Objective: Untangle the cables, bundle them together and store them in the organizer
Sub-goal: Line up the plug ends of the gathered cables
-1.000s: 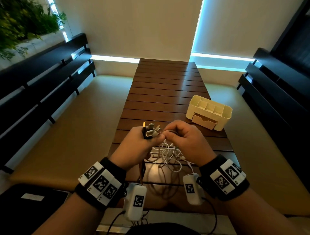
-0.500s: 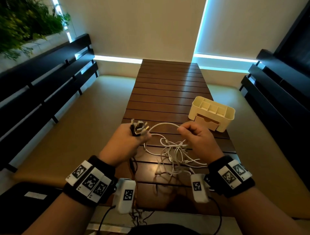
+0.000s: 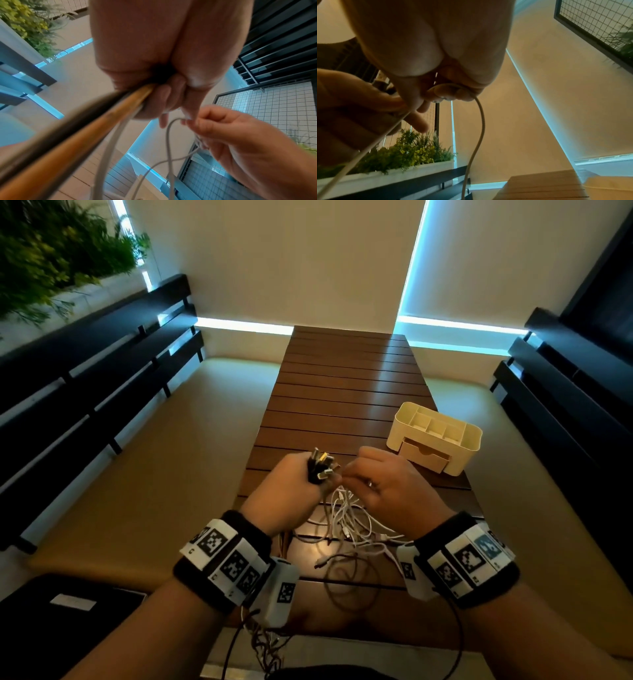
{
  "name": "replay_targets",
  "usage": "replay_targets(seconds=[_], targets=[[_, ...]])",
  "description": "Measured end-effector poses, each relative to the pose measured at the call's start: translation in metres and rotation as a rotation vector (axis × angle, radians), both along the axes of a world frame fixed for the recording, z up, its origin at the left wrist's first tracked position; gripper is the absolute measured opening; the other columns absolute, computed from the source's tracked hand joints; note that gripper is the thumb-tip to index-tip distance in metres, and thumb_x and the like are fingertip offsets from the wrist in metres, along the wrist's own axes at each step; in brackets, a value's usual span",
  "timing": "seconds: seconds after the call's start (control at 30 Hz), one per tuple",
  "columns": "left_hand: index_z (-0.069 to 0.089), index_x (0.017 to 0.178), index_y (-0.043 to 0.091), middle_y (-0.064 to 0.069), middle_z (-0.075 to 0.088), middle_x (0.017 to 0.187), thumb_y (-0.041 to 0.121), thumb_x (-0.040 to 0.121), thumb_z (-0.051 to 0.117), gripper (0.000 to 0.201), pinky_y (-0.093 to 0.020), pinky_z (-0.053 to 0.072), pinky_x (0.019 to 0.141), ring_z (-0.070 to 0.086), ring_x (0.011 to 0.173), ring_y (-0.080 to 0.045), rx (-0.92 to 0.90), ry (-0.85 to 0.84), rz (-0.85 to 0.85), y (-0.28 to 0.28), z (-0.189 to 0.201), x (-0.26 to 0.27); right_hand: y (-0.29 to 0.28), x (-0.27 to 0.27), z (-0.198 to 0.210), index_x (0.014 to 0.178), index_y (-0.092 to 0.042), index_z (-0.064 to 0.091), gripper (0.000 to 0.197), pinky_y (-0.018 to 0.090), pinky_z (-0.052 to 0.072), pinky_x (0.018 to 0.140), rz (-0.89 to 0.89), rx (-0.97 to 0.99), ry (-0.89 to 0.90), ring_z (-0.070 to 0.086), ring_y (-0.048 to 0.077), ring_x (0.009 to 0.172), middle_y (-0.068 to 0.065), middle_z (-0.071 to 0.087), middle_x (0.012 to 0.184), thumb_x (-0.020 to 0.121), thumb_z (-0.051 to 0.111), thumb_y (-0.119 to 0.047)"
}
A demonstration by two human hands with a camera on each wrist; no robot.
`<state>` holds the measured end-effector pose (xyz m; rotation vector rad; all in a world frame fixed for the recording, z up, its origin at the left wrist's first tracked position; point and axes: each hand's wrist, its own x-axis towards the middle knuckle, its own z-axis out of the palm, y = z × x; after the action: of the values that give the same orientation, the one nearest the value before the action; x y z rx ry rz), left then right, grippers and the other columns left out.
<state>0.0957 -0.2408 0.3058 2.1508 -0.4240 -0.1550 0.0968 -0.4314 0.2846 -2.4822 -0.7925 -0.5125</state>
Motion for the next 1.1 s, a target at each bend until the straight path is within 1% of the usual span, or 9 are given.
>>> replay_targets(seconds=[0.13, 0.3, 0.47, 0.53, 0.6, 0.7, 0.8, 0.9, 1.1], targets=[[0.063, 0.08, 0.013, 0.004, 0.057, 0.067, 0.031, 0.095, 0.065, 0.024, -0.025, 0.041, 0.059, 0.046, 0.054, -0.002, -0.065, 0.037, -0.055, -0.003, -0.001, 0.001, -0.003, -0.002, 0.005, 0.094, -0.015, 0.069, 0.005, 0.008, 0.037, 0.064, -0.01, 0.113, 0.006, 0.047, -0.003, 0.07, -0.015, 0.05, 0.083, 0.093, 0.065, -0.018], [0.059, 0.072, 0.018, 0.009, 0.05, 0.054, 0.032, 0.094, 0.066, 0.026, -0.036, 0.042, 0.056, 0.046, 0.05, -0.009, -0.124, -0.056, 0.022, 0.002, 0.008, 0.002, -0.009, -0.005, -0.001, 0.095, -0.017, 0.069, 0.009, 0.012, 0.042, 0.064, -0.032, 0.366, 0.19, 0.056, 0.006, 0.071, -0.015, 0.059, 0.078, 0.096, 0.061, -0.019], [0.061, 0.074, 0.007, 0.013, 0.046, 0.046, 0.026, 0.094, 0.065, 0.028, -0.03, 0.039, 0.056, 0.043, 0.046, -0.005, -0.239, -0.059, 0.135, 0.013, 0.015, 0.007, -0.021, -0.003, -0.022, 0.09, -0.024, 0.067, 0.012, 0.031, 0.052, 0.07, -0.178, 0.594, 0.47, 0.059, 0.013, 0.071, -0.005, 0.063, 0.079, 0.098, 0.058, -0.022], [0.059, 0.07, 0.01, 0.012, 0.046, 0.047, 0.029, 0.094, 0.066, 0.031, -0.032, 0.04, 0.058, 0.042, 0.048, -0.008, -0.145, -0.031, 0.135, 0.016, 0.009, 0.01, -0.023, 0.0, -0.024, 0.089, -0.023, 0.067, 0.012, 0.032, 0.052, 0.071, -0.206, 0.577, 0.481, 0.058, 0.011, 0.071, -0.005, 0.063, 0.078, 0.097, 0.058, -0.024], [0.058, 0.067, 0.016, 0.011, 0.046, 0.05, 0.027, 0.094, 0.066, 0.03, -0.033, 0.041, 0.06, 0.043, 0.051, -0.01, -0.054, 0.049, 0.145, 0.017, 0.002, 0.012, -0.024, 0.005, -0.024, 0.089, -0.023, 0.068, 0.012, 0.024, 0.05, 0.07, -0.231, 0.529, 0.451, 0.057, 0.005, 0.071, -0.007, 0.063, 0.079, 0.097, 0.059, -0.025], [0.063, 0.078, 0.016, 0.007, 0.052, 0.063, 0.024, 0.095, 0.065, 0.018, -0.016, 0.036, 0.056, 0.046, 0.055, -0.006, -0.028, 0.02, 0.234, 0.018, -0.001, 0.012, -0.026, 0.01, -0.022, 0.088, -0.027, 0.067, 0.01, 0.01, 0.043, 0.065, -0.231, 0.364, 0.392, 0.056, -0.002, 0.073, -0.013, 0.061, 0.078, 0.096, 0.061, -0.025], [0.065, 0.087, 0.021, 0.008, 0.059, 0.077, 0.025, 0.095, 0.065, 0.009, -0.012, 0.035, 0.053, 0.053, 0.068, -0.002, -0.061, -0.101, 0.314, 0.014, 0.009, 0.008, -0.023, 0.013, -0.022, 0.089, -0.018, 0.068, 0.01, 0.023, 0.049, 0.069, -0.189, 0.141, 0.304, 0.057, 0.004, 0.076, -0.01, 0.06, 0.082, 0.095, 0.063, -0.024], [0.062, 0.091, 0.023, 0.01, 0.061, 0.084, 0.027, 0.094, 0.066, 0.007, -0.024, 0.044, 0.067, 0.058, 0.08, -0.007, -0.034, -0.155, 0.25, 0.003, 0.015, 0.005, -0.012, 0.014, -0.019, 0.089, -0.012, 0.067, 0.02, 0.036, 0.053, 0.07, -0.125, -0.007, 0.209, 0.056, 0.013, 0.075, -0.003, 0.06, 0.084, 0.093, 0.059, -0.03], [0.059, 0.089, 0.019, 0.002, 0.065, 0.084, 0.028, 0.096, 0.063, 0.011, -0.033, 0.048, 0.069, 0.06, 0.077, -0.015, 0.022, -0.063, -0.012, -0.007, 0.004, 0.011, 0.004, 0.012, 0.009, 0.088, -0.011, 0.067, 0.01, 0.014, 0.039, 0.06, 0.041, 0.052, 0.075, 0.05, 0.007, 0.069, -0.006, 0.055, 0.083, 0.093, 0.062, -0.018]])
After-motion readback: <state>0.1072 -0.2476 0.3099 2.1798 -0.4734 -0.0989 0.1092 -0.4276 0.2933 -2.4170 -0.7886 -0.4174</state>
